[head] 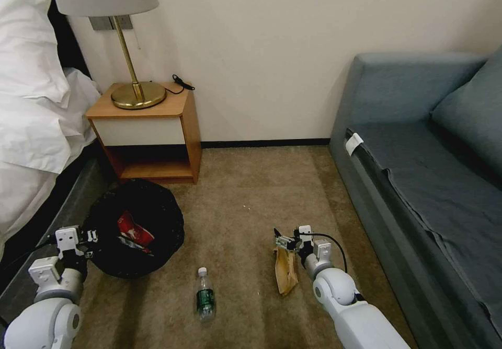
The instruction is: Pick up the trash bin, then pick up the garbage on the floor and place it into the trash bin.
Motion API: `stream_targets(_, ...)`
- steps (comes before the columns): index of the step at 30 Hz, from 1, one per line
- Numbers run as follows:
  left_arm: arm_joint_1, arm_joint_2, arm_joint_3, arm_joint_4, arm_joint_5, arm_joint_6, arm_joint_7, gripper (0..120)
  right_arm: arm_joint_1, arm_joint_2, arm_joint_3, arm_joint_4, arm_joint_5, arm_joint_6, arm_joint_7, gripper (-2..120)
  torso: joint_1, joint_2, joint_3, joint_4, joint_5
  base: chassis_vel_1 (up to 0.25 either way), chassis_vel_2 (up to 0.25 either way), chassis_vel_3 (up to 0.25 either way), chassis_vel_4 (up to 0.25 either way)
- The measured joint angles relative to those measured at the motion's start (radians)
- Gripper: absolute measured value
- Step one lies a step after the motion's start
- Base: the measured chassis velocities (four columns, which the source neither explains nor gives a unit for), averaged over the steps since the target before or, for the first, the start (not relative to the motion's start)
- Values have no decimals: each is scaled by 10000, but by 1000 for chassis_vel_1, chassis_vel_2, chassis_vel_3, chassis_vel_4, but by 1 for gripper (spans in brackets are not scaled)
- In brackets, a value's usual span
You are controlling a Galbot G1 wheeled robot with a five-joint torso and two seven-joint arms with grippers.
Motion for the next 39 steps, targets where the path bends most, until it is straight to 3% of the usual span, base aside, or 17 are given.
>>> stream_targets(15, -127, 99, -4, 156, -40, 9, 3, 1, 336, -6, -471, -196, 49, -111, -2, 100, 0, 0, 0, 0, 0, -89, 81, 85, -88)
stream_targets(21, -231, 164, 36, 386, -43, 8, 5, 1, 874, -307, -965, -198, 660, -715, 9, 100, 0, 0, 0, 0, 0, 0, 0, 0, 0)
stream_targets(23, -318, 246, 85, 551, -30, 8, 6, 1, 1440, -875, -1498, -56, 1388, -1517, 34, 100, 0, 0, 0, 2, 0, 0, 0, 0, 0)
stream_targets(29, -372, 375, 185, 710, 94, 41, 45, 1, 2399, -1919, -2543, 1, 2763, -2613, 186, 100, 0, 0, 0, -2, -1, 0, 0, 0, 0)
stream_targets(32, -411, 563, 316, 948, 285, 95, 215, 1, 3698, -2736, -3889, 19, 4414, -3599, 483, 100, 0, 0, 0, 1, -2, 0, 0, 0, 0)
stream_targets(37, -520, 712, 361, 1091, 313, 146, 220, 1, 4579, -3098, -5063, 58, 5679, -4269, 856, 100, 0, 0, 0, 1, 0, 0, 0, 0, 0)
stream_targets(39, -551, 816, 358, 1053, 247, 256, 213, 1, 4944, -3165, -5590, 139, 6735, -4739, 1240, 100, 0, 0, 0, 0, -1, 0, 0, 0, 0)
